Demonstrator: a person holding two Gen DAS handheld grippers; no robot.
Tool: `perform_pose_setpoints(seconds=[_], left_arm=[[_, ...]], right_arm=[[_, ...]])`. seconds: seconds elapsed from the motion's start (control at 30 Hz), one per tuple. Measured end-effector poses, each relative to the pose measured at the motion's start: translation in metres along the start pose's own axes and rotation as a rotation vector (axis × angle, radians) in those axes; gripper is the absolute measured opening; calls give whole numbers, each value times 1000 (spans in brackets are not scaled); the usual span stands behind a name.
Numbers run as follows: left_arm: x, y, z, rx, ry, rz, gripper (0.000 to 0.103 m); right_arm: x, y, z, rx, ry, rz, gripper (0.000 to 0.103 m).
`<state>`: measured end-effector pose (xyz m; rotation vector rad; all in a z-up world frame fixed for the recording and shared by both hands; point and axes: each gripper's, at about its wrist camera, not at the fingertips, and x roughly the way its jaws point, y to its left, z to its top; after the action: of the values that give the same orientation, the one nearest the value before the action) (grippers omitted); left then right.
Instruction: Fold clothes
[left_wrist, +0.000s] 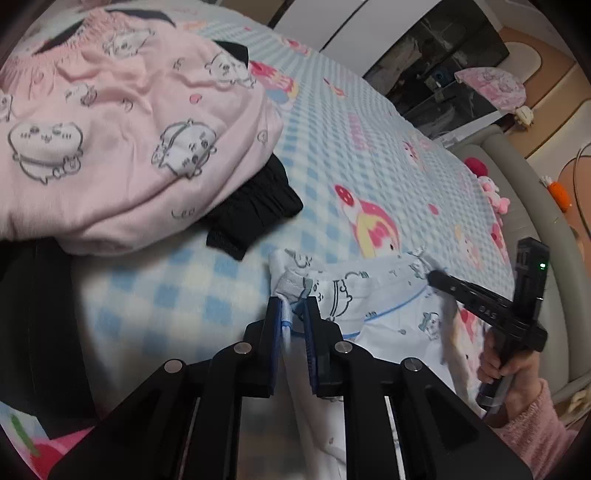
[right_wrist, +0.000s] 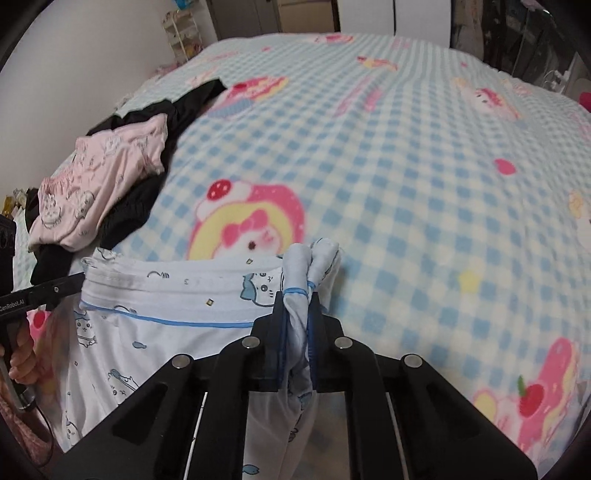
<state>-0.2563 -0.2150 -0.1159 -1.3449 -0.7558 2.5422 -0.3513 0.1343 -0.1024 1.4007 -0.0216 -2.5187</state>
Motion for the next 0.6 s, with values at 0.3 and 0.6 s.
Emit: perform_pose_setpoints(seconds=[0.3,0.6], left_arm=[[10,1,17,20,0,92,6],[6,7,7,0,16,118,52]], right_arm=[[5,-18,7,96,-55,19,8],[30,-28,2,142,-7,68,69]])
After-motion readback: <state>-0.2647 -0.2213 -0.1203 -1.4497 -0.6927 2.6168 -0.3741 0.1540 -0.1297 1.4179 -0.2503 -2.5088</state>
